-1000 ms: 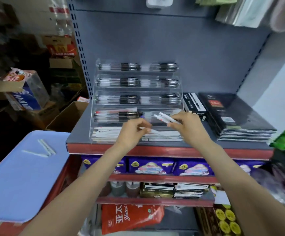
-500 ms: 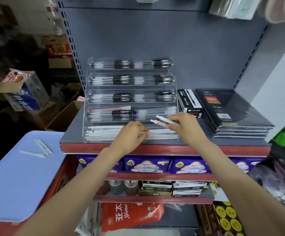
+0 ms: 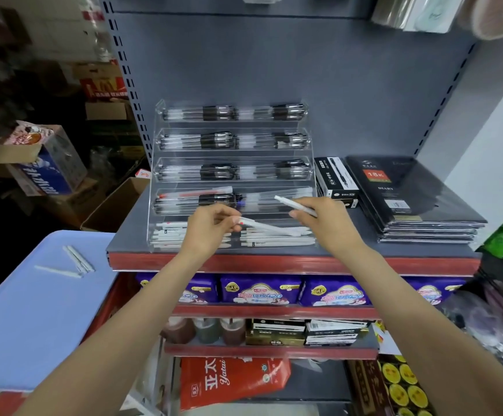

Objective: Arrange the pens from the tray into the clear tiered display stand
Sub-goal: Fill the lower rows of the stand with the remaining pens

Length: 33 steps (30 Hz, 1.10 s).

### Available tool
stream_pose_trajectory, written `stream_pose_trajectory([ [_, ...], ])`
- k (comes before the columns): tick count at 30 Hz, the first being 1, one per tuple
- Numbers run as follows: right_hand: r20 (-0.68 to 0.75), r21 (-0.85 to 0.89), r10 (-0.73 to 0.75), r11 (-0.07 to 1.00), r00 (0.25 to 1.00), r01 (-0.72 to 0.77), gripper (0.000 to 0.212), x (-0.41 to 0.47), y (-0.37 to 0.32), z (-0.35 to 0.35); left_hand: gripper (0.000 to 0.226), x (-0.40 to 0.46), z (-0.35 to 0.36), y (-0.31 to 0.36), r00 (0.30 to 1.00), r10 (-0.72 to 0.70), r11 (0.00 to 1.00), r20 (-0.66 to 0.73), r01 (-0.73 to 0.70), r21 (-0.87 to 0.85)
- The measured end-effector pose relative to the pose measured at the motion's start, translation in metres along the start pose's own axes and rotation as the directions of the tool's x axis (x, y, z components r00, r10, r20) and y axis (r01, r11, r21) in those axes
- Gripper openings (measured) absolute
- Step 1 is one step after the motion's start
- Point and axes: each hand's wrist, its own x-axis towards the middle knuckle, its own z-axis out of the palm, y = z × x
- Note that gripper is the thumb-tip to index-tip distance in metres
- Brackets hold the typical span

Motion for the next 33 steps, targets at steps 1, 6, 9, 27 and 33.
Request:
stream_pose_trajectory([
  [1, 0.018, -0.022, -0.001, 1.0, 1.0, 0.002, 0.027, 0.0, -0.001, 0.003, 0.008, 0.0, 0.001, -0.001, 1.0, -0.004, 1.0, -0.003, 0.004, 0.028],
  [6, 0.136, -0.077, 0.008, 0.997, 0.991, 0.003, 0.042, -0.003, -0.002, 0.01, 0.005, 0.0, 0.015, 0.0, 0.992, 0.086, 0.938, 0.089, -0.111, 0.329],
  [9, 0.154, -0.11, -0.043, 0.992, 0.987, 0.06, 0.042, -0.004, 0.0, 0.01, 0.011, 0.001, 0.021, 0.001, 0.964, 0.167, 0.809, 0.208, -0.255, 0.53],
  [27, 0.135, -0.306, -0.057, 0.947, 0.989, 0.097, 0.025, 0.007, -0.011, 0.039, 0.036, -0.006, 0.005, -0.005, 0.893, 0.238, 0.627, 0.382, -0.442, 0.641],
  [33, 0.146, -0.296, -0.014, 0.954, 0.989, 0.057, 0.031, -0.009, 0.006, 0.027, 0.048, -0.009, 0.005, -0.007, 0.865, 0.242, 0.437, 0.439, -0.501, 0.747],
])
